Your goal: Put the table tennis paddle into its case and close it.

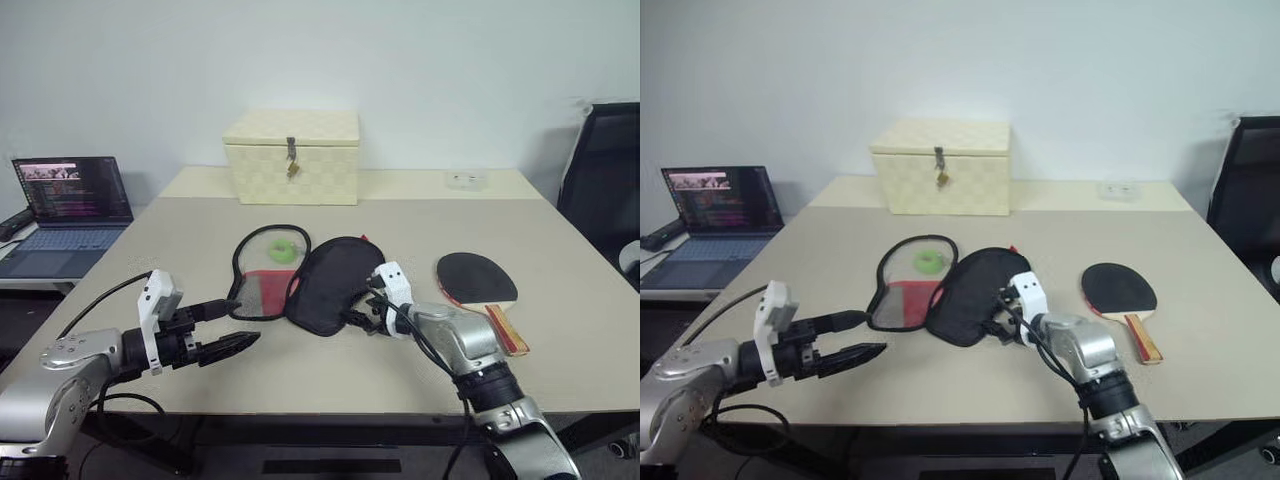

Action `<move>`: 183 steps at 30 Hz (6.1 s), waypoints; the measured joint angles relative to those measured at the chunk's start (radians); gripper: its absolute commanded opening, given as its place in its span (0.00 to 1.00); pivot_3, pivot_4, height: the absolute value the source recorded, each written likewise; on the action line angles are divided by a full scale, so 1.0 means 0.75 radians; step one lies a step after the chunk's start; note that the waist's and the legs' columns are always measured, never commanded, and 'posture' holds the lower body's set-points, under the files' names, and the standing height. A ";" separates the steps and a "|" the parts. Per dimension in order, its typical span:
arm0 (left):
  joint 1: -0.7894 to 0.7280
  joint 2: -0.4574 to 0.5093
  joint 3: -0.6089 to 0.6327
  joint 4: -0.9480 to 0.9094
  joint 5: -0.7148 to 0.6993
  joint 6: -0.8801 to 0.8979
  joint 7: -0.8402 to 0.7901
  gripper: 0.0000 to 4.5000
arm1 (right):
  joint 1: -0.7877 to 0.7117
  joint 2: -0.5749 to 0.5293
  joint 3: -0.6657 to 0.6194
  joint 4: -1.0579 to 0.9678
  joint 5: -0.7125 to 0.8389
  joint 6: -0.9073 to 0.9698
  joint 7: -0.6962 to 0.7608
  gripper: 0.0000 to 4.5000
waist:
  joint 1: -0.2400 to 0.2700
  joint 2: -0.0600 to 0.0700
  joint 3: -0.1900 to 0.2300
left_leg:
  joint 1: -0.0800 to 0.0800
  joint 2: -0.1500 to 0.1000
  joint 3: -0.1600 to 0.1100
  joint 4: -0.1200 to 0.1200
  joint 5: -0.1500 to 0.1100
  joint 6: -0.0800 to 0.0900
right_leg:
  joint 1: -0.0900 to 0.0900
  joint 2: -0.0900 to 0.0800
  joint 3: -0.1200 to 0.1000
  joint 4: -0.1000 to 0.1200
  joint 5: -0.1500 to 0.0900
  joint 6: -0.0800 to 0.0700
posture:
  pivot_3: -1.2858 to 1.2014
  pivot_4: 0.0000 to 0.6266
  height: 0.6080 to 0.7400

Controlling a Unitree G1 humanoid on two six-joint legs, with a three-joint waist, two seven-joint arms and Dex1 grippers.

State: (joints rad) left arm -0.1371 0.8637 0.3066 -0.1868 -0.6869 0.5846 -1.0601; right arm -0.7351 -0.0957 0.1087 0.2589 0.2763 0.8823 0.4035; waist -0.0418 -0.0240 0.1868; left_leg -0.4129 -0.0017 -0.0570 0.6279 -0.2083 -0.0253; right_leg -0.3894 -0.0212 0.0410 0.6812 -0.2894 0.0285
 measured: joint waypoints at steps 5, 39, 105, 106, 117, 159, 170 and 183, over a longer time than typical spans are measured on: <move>0.013 0.008 0.016 -0.010 0.000 0.010 0.000 1.00 | -0.041 0.114 -0.043 0.073 0.014 0.004 -0.020 0.96 | -0.020 0.000 0.000 | 0.000 0.001 0.000 0.000 0.000 0.000 | 0.000 0.001 0.000 0.000 0.000 0.000 | 0.52 0.24 1.00; -0.184 -0.038 -0.176 0.040 0.062 -0.013 -0.036 1.00 | -0.237 -0.371 0.047 0.360 -0.061 -0.025 0.382 0.10 | -0.019 0.001 0.001 | -0.001 -0.001 0.003 -0.001 0.000 0.000 | -0.001 0.001 0.000 -0.001 0.000 0.000 | 0.52 0.24 1.00; -0.381 -0.062 -0.264 0.119 0.078 -0.007 -0.238 1.00 | -0.089 -0.104 -0.527 -0.447 0.029 0.386 -0.436 0.24 | -0.018 0.006 0.004 | -0.007 0.000 0.003 -0.002 0.000 0.001 | -0.007 0.002 0.002 0.000 0.000 0.000 | 0.52 0.24 1.00; -0.378 -0.062 -0.263 0.112 0.078 -0.007 -0.233 1.00 | -0.077 -0.044 -0.511 -0.457 0.028 0.395 -0.462 0.24 | -0.018 0.006 0.004 | -0.007 0.000 0.003 -0.002 0.000 0.000 | -0.007 0.002 0.003 0.001 0.000 0.000 | 0.52 0.24 1.00; -0.344 -0.054 -0.244 0.075 0.070 0.002 -0.201 1.00 | -0.028 0.208 -0.405 -0.255 -0.040 0.158 -0.630 0.24 | -0.013 0.006 0.004 | -0.007 -0.003 0.003 -0.002 0.000 0.000 | -0.007 0.002 0.002 0.001 0.000 0.000 | 0.52 0.24 1.00; -0.328 -0.066 -0.268 0.366 0.328 -0.144 0.087 0.71 | 0.028 -0.472 -0.184 -0.829 0.291 0.305 0.097 0.66 | -0.009 0.006 0.004 | -0.004 -0.002 0.000 -0.001 0.000 0.001 | -0.004 0.002 -0.001 0.000 0.000 0.000 | 0.52 0.24 1.00; -0.593 -0.218 -0.415 0.854 0.624 -0.338 0.212 0.02 | 0.052 -0.622 -0.192 -0.842 0.365 0.296 0.247 0.66 | -0.001 0.005 0.004 | -0.006 -0.003 0.001 0.000 0.000 0.001 | -0.004 0.001 0.000 0.000 0.000 0.001 | 0.52 0.24 1.00; -0.913 -0.501 -0.482 1.398 0.830 -0.602 0.360 0.02 | 0.065 -0.638 -0.177 -0.842 0.337 0.253 0.219 0.66 | 0.032 0.004 0.003 | -0.006 -0.006 0.000 0.003 0.000 0.001 | 0.000 0.001 -0.005 0.000 0.000 0.003 | 0.52 0.24 1.00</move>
State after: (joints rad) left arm -0.8220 0.4882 -0.0549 0.8620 -0.0647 0.1330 -0.7900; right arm -0.6866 -0.5739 -0.0241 -0.3723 0.5287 1.0722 0.5678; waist -0.0176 -0.0213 0.1888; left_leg -0.4172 -0.0065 -0.0570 0.6302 -0.2083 -0.0248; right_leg -0.3892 -0.0204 0.0370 0.6812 -0.2892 0.0304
